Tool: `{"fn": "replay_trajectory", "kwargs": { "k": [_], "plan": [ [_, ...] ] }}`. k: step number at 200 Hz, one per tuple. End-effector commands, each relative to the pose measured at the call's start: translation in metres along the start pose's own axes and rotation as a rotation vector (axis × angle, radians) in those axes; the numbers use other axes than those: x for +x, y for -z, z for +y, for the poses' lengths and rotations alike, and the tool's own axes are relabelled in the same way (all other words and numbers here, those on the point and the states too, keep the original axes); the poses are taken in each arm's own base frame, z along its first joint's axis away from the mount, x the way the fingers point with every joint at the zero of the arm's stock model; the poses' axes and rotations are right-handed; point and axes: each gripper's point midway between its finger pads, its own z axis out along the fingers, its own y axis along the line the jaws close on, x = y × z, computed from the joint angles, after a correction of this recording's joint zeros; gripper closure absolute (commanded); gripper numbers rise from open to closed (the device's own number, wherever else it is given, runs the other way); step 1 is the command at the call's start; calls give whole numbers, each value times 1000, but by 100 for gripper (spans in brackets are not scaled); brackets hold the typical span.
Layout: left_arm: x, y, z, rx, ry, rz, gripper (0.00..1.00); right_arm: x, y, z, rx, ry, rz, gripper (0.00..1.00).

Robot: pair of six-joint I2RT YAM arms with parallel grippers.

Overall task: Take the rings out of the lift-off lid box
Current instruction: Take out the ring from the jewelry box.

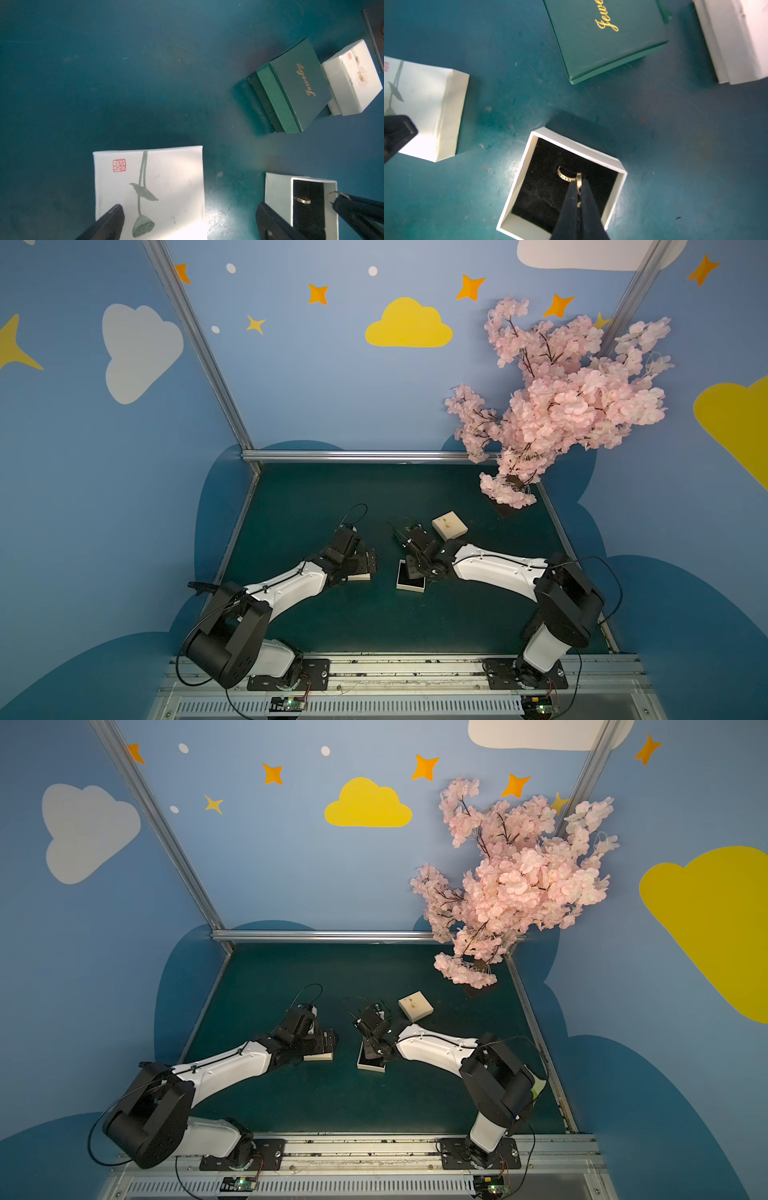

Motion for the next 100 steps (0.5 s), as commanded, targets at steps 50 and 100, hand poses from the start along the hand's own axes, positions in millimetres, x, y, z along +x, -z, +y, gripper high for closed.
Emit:
{"fn": "replay_trajectory", "kwargs": {
  "k": [50,100],
  "plan": [
    [-5,5,-11,57,0,-21,1,-14,34,-30,33,-88,-78,92],
    [-9,18,-28,170,-28,-75,0,4,23,-85,44,-271,-16,91]
  ]
}}
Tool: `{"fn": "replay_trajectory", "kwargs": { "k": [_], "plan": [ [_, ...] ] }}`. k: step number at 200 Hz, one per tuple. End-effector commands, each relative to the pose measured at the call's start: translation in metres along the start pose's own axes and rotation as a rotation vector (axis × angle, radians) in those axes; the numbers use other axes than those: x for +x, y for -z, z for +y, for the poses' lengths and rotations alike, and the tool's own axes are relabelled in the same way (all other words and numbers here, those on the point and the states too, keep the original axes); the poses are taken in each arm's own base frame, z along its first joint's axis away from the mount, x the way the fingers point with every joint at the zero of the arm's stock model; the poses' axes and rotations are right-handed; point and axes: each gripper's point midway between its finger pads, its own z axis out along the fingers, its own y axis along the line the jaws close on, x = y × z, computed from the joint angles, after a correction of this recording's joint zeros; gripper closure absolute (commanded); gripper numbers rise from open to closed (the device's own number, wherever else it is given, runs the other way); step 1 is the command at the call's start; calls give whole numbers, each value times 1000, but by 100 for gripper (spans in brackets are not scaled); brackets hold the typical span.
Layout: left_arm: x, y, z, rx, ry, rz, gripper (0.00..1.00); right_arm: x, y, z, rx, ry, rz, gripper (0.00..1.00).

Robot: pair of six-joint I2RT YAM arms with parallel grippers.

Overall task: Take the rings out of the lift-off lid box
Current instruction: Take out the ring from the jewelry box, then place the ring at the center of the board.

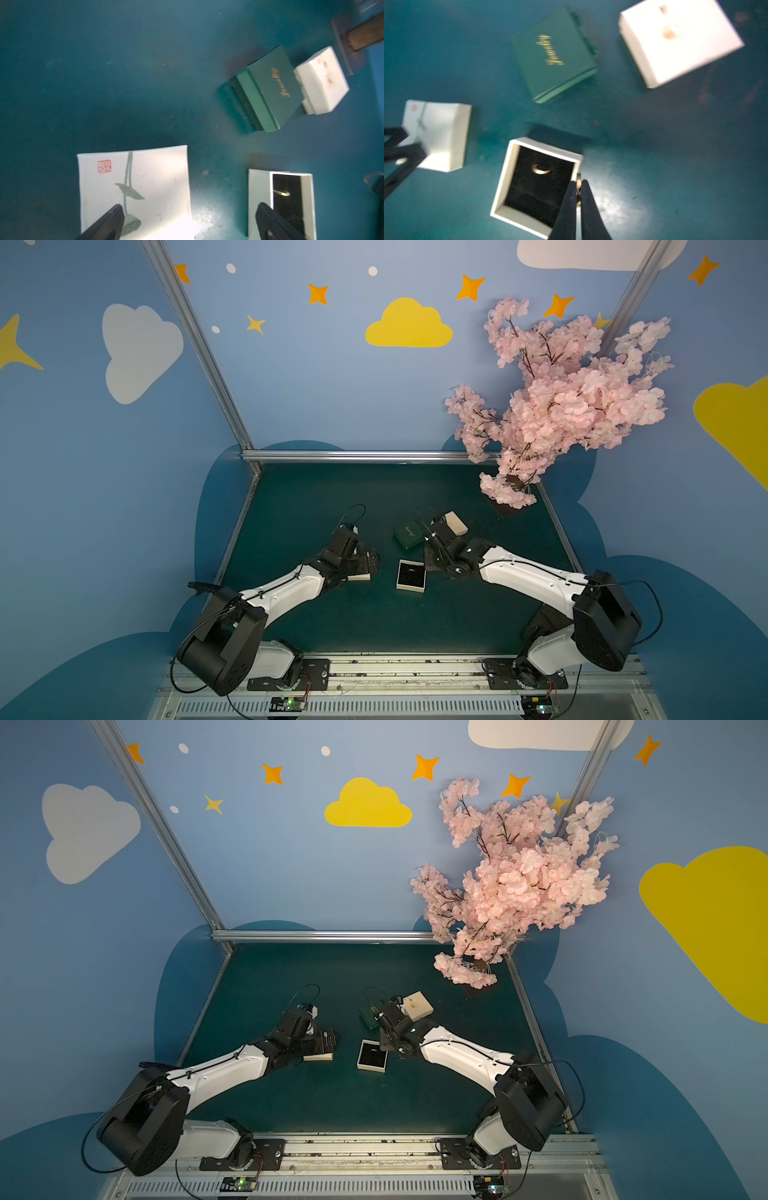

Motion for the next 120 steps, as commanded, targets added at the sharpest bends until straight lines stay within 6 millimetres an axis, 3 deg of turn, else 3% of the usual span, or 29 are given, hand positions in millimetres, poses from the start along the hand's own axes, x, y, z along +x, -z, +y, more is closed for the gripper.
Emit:
{"fn": "replay_trajectory", "kwargs": {
  "k": [1,34,86,120],
  "plan": [
    [-8,8,-16,82,-29,-47,0,16,-10,-32,29,-94,72,91],
    [-9,14,-22,112,-46,-74,1,25,-17,-57,34,-175,114,94],
    [-6,10,-24,114,-52,-54,1,34,-26,-70,-24,-287,165,94],
    [-6,11,-23,110,-56,-59,1,35,-29,-68,-55,-307,174,91]
  ]
}}
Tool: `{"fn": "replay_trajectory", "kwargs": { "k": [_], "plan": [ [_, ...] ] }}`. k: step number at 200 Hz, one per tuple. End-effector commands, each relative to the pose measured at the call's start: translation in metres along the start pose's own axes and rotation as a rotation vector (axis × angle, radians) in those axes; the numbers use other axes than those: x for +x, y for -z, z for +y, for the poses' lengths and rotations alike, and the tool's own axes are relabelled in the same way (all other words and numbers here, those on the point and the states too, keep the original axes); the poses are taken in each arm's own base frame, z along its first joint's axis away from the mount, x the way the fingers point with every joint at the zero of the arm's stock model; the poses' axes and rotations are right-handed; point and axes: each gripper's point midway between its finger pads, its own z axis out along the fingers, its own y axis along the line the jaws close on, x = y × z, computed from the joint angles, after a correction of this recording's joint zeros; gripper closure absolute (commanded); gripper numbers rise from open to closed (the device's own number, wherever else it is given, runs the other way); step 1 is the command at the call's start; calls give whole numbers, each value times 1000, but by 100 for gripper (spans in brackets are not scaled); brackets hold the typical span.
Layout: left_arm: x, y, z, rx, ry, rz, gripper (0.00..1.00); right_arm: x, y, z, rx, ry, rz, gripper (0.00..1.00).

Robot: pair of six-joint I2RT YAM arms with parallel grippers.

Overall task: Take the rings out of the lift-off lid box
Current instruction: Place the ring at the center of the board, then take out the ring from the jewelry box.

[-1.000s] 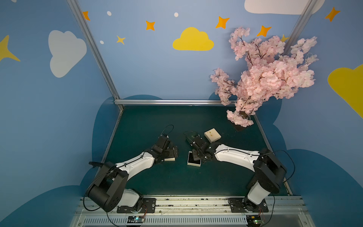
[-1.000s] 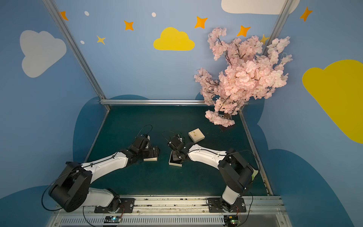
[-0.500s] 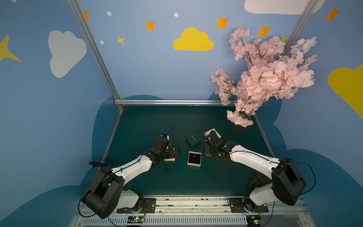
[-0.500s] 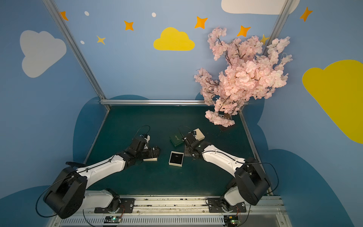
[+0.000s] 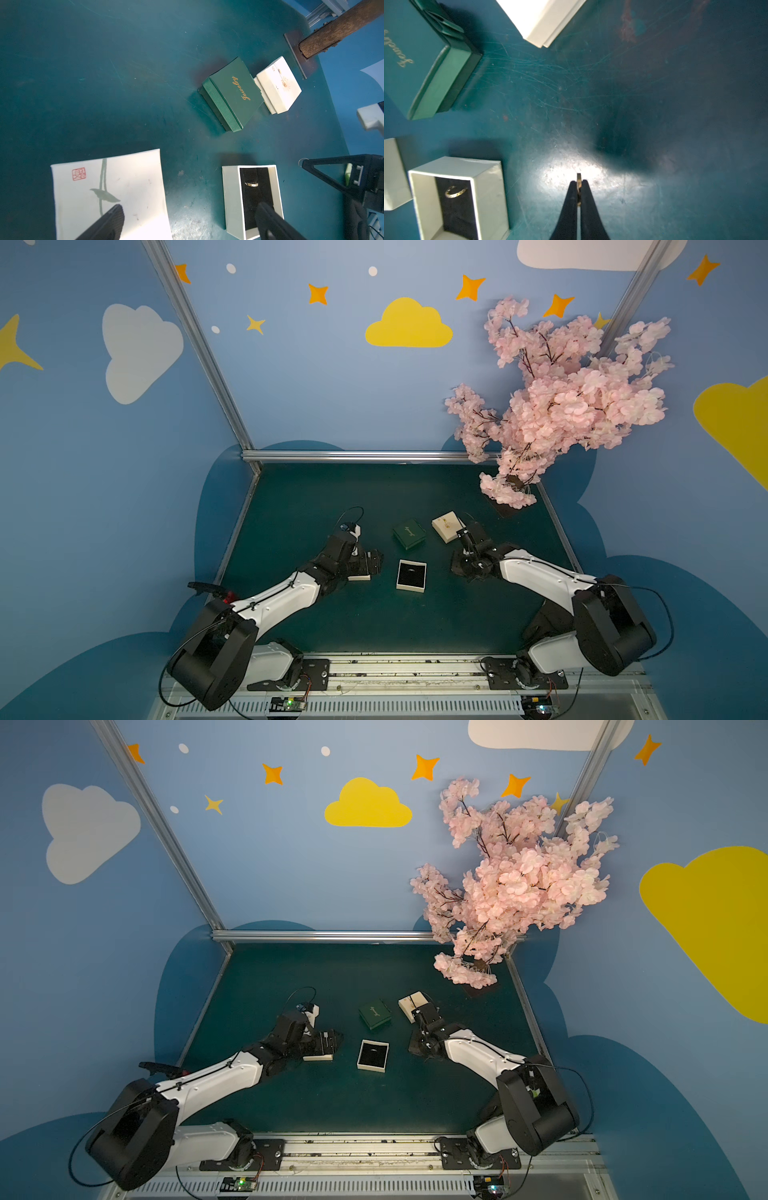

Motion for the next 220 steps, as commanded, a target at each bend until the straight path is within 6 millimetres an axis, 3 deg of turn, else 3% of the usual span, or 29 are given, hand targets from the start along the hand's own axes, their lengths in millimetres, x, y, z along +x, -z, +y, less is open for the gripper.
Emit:
{"fn": "replay_trajectory", "kwargs": {
  "k": [1,47,96,129,190,220],
  "plan": [
    [-2,0,-3,8,-20,-6,1,2,-1,6,-51,-19,16,91],
    [-2,-1,-4,8,-22,-5,1,3,-6,0,-38,-31,31,88],
    [-3,0,-4,8,-24,-9,1,2,-5,0,-36,5,42,58],
    [-2,0,-5,9,-23,-6,0,5,0,11,-45,68,60,56],
    [-1,0,-9,30,-31,3,1,7,18,66,-128,452,28,60],
    [-2,2,-11,36,-37,-3,1,17,24,101,-288,589,52,65]
  ]
}}
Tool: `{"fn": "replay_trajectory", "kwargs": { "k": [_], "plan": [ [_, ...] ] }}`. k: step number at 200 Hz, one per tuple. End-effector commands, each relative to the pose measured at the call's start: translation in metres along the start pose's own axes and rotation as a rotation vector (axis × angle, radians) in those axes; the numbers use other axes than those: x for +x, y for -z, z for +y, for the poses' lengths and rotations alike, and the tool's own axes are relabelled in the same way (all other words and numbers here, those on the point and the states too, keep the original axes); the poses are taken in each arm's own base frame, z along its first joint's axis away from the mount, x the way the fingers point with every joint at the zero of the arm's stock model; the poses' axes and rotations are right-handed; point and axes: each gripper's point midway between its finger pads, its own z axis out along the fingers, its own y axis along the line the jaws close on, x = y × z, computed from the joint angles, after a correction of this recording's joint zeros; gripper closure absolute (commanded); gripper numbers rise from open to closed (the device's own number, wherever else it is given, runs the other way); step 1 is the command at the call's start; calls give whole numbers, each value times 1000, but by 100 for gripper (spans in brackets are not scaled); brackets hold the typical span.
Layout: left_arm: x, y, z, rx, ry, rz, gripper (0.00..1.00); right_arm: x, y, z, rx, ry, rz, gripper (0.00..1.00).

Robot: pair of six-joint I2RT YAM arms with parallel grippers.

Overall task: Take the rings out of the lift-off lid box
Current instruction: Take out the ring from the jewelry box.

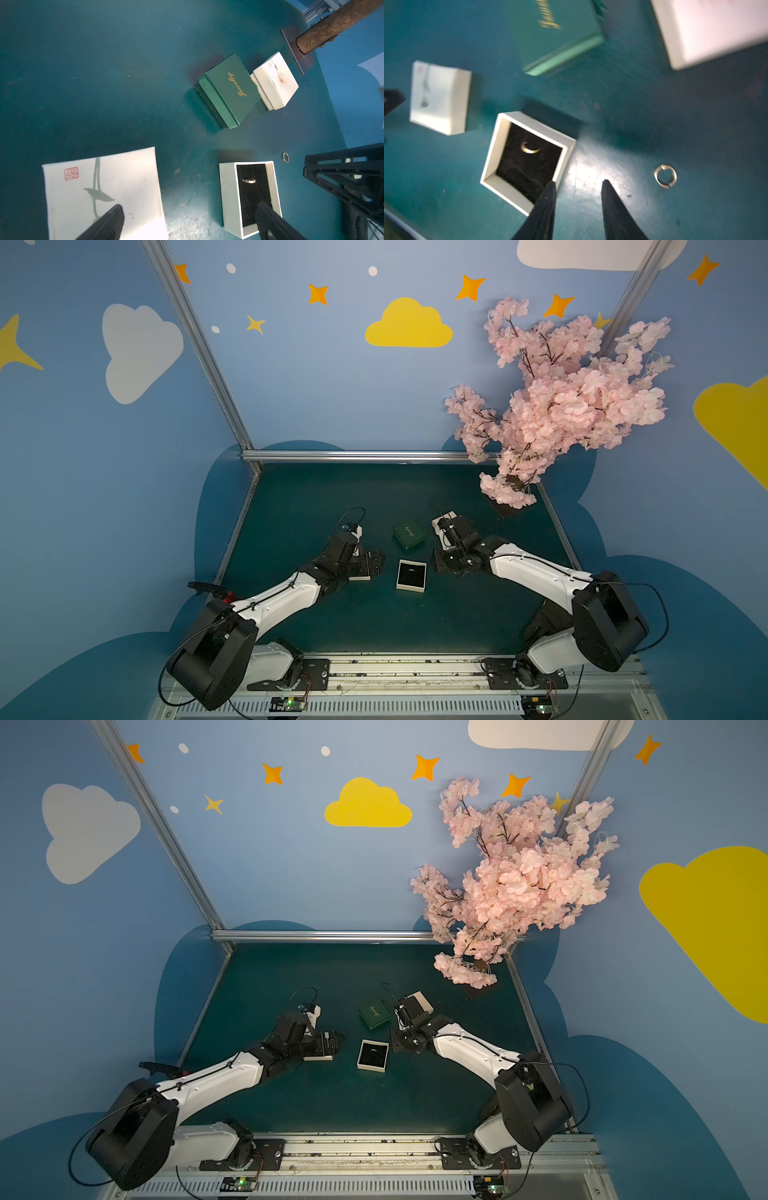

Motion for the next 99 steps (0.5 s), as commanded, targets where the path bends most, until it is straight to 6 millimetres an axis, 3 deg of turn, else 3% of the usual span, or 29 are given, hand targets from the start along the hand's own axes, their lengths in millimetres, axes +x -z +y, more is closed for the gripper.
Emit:
{"fn": "replay_trajectory", "kwargs": {
  "k": [1,65,99],
  "plan": [
    [-5,2,-7,22,-22,-12,1,1,-3,22,-106,148,30,65],
    [-5,4,-6,12,-35,-18,1,10,-30,60,-231,222,94,73],
    [-5,3,-4,7,-37,-16,1,15,-36,63,-188,280,103,72]
  ]
}}
